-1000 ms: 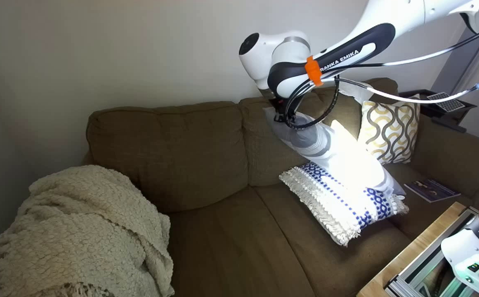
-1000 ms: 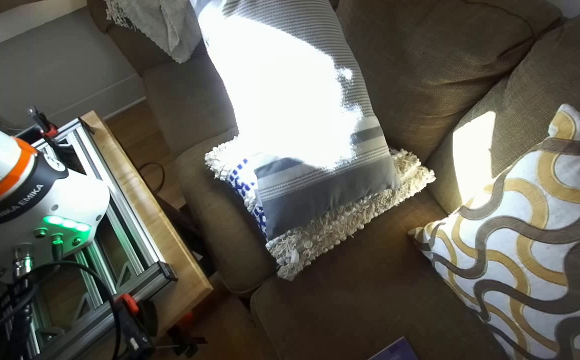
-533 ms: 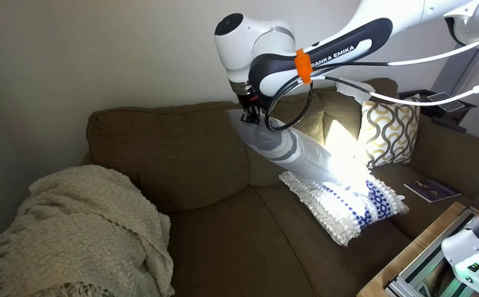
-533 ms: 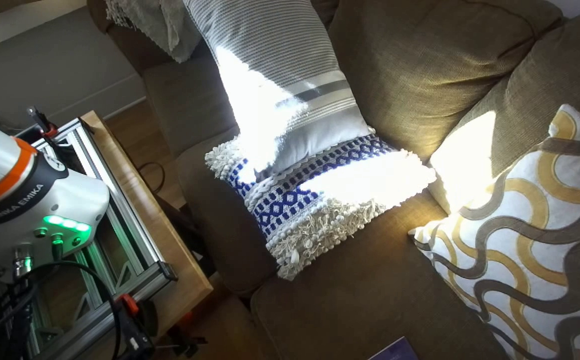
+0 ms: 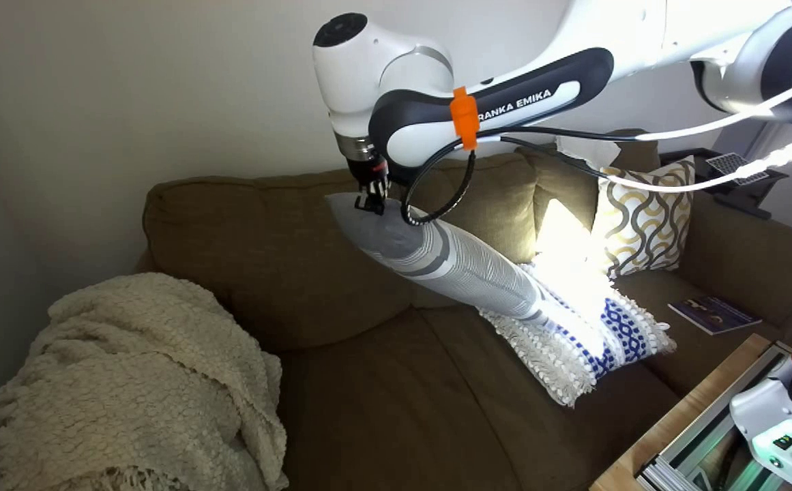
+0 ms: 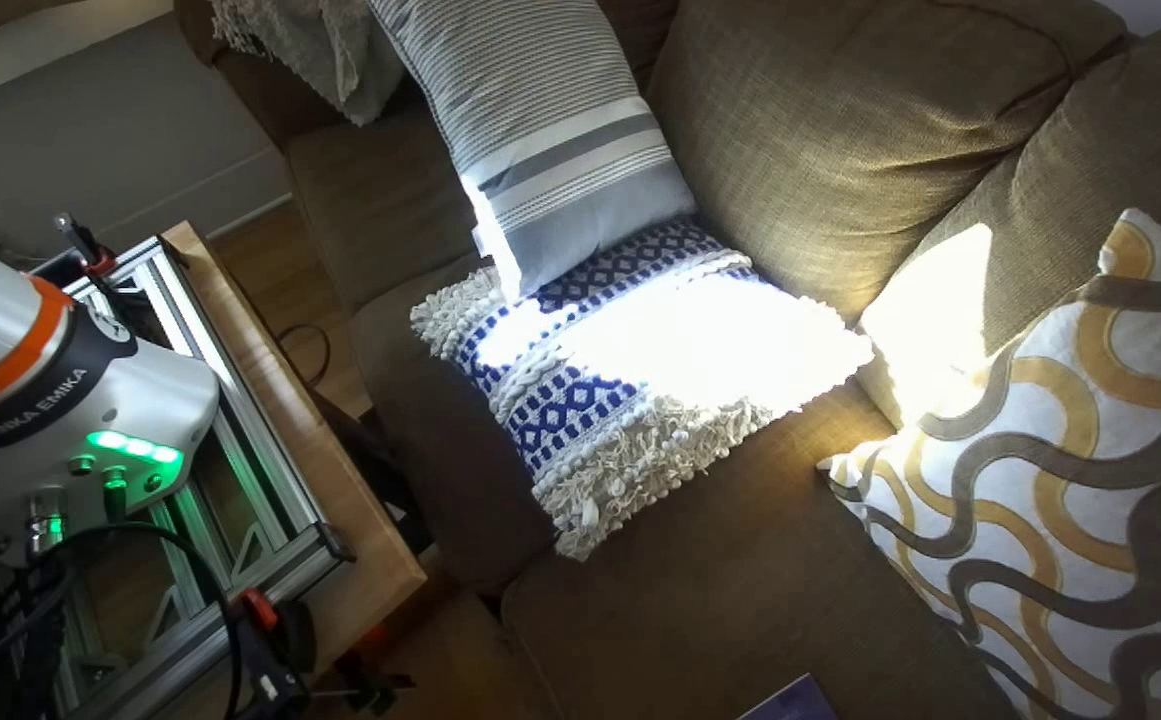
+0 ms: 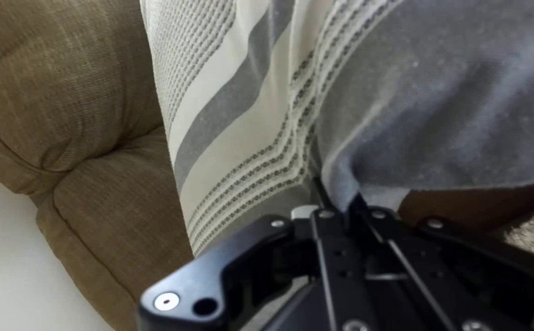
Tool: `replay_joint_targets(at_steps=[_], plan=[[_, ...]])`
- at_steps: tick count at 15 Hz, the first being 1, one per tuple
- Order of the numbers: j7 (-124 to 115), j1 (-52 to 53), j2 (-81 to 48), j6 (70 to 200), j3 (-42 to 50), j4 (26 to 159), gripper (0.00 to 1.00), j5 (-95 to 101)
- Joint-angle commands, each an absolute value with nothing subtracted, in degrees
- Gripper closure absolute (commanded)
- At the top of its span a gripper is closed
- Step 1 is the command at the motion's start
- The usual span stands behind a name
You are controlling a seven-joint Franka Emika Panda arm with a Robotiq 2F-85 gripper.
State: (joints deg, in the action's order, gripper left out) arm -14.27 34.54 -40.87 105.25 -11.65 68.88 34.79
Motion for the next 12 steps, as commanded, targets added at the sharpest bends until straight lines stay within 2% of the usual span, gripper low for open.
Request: replay_joint_targets(at_steps=[1, 6, 12], plan=[[-10.1, 36.8, -45.5, 105.1, -11.0, 59.9, 0.98, 30.3], [-10.9, 38.8, -48.1, 104.2, -10.2, 53.4, 0.98, 22.0], [-15.0, 36.7, -48.7, 104.7, -11.6, 51.7, 0.98, 21.9]])
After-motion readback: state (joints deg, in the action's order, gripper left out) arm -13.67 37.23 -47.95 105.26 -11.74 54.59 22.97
